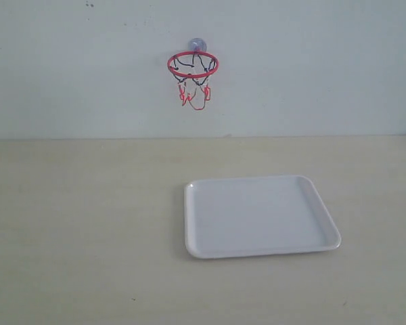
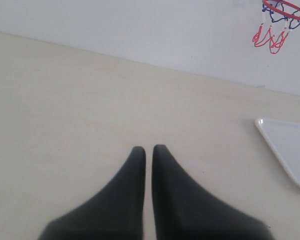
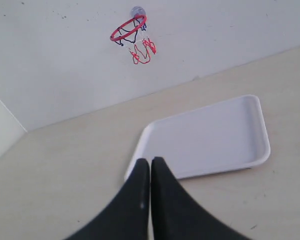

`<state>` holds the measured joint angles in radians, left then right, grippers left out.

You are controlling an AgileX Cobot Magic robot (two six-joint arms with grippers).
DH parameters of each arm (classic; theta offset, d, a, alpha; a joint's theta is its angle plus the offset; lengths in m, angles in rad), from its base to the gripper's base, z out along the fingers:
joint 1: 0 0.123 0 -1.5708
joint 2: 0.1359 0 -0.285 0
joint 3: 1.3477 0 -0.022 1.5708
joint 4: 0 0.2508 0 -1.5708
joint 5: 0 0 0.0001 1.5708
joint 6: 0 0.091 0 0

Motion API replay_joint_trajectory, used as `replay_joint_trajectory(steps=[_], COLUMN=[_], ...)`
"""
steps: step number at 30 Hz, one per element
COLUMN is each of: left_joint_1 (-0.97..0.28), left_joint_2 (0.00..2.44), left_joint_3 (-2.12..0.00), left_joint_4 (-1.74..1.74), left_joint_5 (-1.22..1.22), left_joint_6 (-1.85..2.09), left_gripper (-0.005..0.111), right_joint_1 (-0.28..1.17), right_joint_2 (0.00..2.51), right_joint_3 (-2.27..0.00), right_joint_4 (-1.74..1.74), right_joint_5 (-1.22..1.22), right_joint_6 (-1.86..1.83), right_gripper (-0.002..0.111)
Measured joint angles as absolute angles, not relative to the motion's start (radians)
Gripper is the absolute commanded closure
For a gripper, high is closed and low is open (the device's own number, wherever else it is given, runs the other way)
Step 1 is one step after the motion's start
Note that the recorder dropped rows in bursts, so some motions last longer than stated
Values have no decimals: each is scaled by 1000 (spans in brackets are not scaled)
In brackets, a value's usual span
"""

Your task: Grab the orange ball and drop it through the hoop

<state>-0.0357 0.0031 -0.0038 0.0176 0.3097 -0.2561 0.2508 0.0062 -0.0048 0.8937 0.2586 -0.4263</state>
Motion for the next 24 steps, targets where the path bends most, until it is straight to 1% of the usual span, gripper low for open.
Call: replay_joint_trajectory(steps=[5, 11, 14, 15, 19, 21, 24], left_joint_1=[-36, -36, -36, -36, -36, -36, -36], left_joint_2=[3, 3, 3, 3, 3, 3, 3], left_joint_3=[-4, -4, -4, -4, -4, -4, -4], left_joint_4=[18, 18, 18, 18, 18, 18, 18], left_joint_5=[310, 310, 310, 310, 310, 310, 310], left_joint_6=[-256, -256, -256, -256, -256, -256, -256], left_gripper=[103, 103, 103, 103, 103, 103, 103], right_joint_1=[251, 251, 251, 251, 251, 251, 251], right_joint_2=[5, 5, 5, 5, 5, 5, 5], right_joint_3=[-5, 1, 1, 1, 1, 1, 1], right_joint_4=[903, 906, 670, 544, 247, 140, 69], right_joint_5=[253, 116, 147, 191, 329, 338, 339], right_joint_6=[-424, -377, -280, -220, -11, 63, 105], right_gripper=[109, 109, 109, 109, 109, 109, 109])
